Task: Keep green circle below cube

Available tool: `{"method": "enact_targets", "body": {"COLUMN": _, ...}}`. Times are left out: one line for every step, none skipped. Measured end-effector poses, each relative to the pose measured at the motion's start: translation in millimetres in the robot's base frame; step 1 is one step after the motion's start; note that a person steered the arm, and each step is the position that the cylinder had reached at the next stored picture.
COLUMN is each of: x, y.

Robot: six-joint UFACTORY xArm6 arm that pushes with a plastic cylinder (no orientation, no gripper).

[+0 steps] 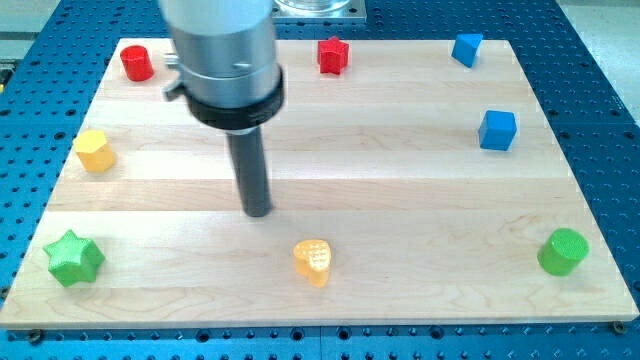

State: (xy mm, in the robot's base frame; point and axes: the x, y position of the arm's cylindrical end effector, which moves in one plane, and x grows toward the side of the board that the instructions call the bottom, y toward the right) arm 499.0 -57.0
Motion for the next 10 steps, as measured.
{"method": "enact_targets", "body": {"x": 0, "y": 9}}
{"method": "enact_targets", "body": {"x": 1, "y": 9}}
{"method": "enact_targets", "body": {"x": 1, "y": 10}}
{"method": "enact_targets", "body": {"x": 4, "y": 41}}
{"method": "enact_targets", "body": {"x": 5, "y": 75}}
{"method": "enact_targets", "body": {"x": 11, "y": 75}}
{"method": "enact_targets", "body": {"x": 6, "y": 86}}
{"method": "enact_targets", "body": {"x": 1, "y": 123}}
{"method": "enact_targets", "body": {"x": 1, "y": 147}}
{"method": "enact_targets", "body": {"x": 1, "y": 156}}
